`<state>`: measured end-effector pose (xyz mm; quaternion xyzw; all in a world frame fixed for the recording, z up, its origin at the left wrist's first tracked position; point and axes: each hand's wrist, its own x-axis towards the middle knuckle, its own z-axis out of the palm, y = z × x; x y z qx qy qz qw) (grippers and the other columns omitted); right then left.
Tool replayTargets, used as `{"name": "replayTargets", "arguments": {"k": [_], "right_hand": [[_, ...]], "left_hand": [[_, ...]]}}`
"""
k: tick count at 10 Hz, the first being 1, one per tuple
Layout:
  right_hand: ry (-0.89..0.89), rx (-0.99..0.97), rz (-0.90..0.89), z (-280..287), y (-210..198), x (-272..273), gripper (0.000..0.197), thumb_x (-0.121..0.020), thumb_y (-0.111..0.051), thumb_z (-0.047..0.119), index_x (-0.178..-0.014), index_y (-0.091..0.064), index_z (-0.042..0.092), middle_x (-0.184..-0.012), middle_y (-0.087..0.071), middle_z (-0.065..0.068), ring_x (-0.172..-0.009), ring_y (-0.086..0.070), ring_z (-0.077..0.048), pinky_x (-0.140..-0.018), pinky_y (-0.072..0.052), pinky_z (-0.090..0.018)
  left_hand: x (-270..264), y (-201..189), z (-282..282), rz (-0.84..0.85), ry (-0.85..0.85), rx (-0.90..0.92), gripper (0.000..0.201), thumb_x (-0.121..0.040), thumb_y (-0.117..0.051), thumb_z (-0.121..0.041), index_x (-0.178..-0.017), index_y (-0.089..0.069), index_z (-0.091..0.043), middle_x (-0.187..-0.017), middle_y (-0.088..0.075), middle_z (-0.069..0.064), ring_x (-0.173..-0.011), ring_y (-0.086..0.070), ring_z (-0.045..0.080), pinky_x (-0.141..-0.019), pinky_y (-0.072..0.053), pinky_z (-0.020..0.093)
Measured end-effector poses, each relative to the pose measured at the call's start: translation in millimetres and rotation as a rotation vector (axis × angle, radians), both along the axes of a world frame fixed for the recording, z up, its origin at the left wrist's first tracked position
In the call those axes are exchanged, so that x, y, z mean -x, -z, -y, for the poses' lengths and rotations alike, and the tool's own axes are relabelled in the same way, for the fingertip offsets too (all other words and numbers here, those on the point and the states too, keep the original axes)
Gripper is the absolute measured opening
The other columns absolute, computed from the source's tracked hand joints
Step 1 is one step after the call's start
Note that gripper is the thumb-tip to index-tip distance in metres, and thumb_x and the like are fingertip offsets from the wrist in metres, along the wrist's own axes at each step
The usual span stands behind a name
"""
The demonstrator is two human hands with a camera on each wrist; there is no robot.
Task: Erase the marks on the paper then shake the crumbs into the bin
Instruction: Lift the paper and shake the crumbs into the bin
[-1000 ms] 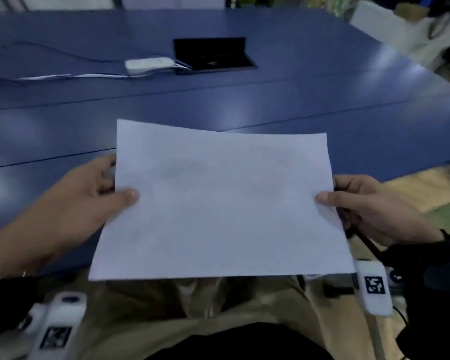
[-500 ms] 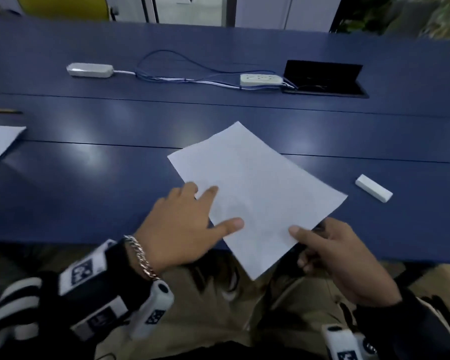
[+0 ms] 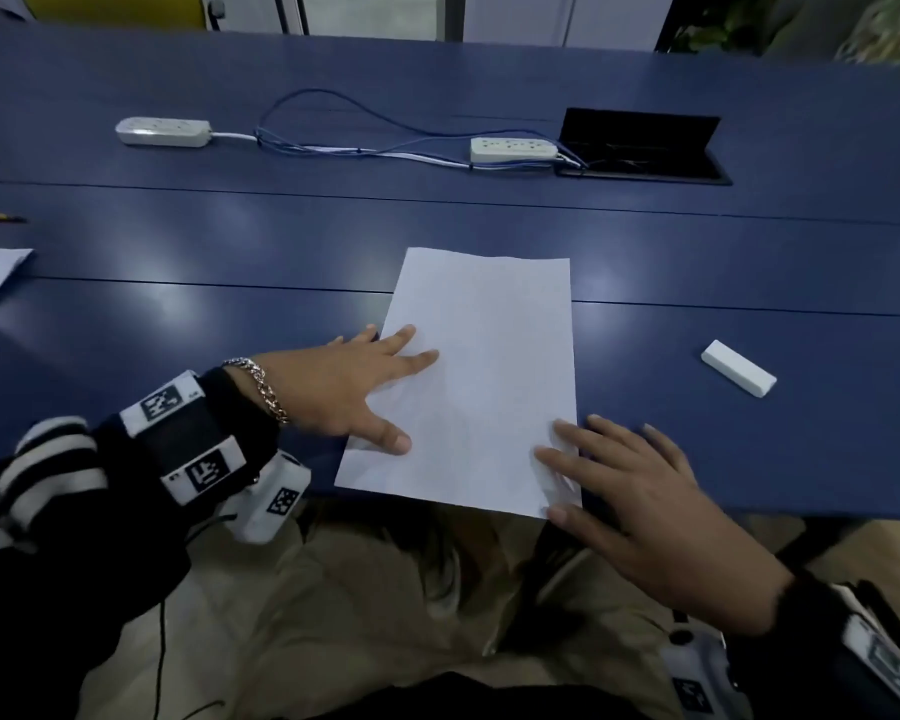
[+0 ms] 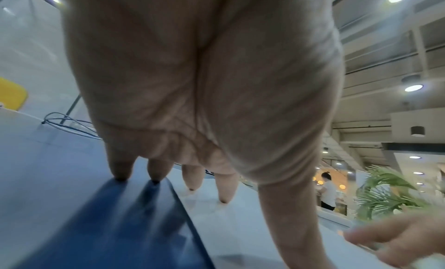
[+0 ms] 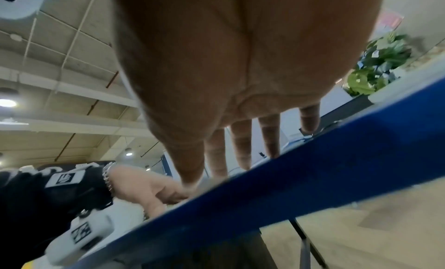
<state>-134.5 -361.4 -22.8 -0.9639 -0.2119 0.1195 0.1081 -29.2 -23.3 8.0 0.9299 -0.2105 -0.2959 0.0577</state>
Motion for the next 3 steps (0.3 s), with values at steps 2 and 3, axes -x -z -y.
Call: {"name": "replayTargets", "arguments": {"k": [2,3], "right_hand": [[-0.016,0.001,0.031,-2.4,4.0,-14.6,0.060,-0.095,-0.017,0.080,-0.151,-0.024,0.059,-0.163,-0.009,0.035,-0.153,0.004,0.007,-0.128,-0.006,-0.043],[0.039,-0.234,0.055,-0.3,2.0,-23.5,0.054,-0.096,-0.035,0.076,-0.147,-0.036,0.059,-0.160,-0.022,0.037,-0.151,-0.015,0.009,-0.125,-0.017,-0.032]], "left_hand": [[0.4,11.7,-7.8,0.017,-0.031,0.063,0.101,-0.090,-0.059,-0.074,-0.160,0.012,-0.053,-0.167,0.033,-0.013,-0.157,0.026,0.019,-0.128,0.010,0.042],[14.1,7.5,-16.0,0.004,-0.146,0.272,0.091,-0.089,-0.054,-0.079,-0.152,0.012,-0.069,-0.162,0.033,-0.033,-0.153,0.028,-0.001,-0.129,-0.001,0.033]]}}
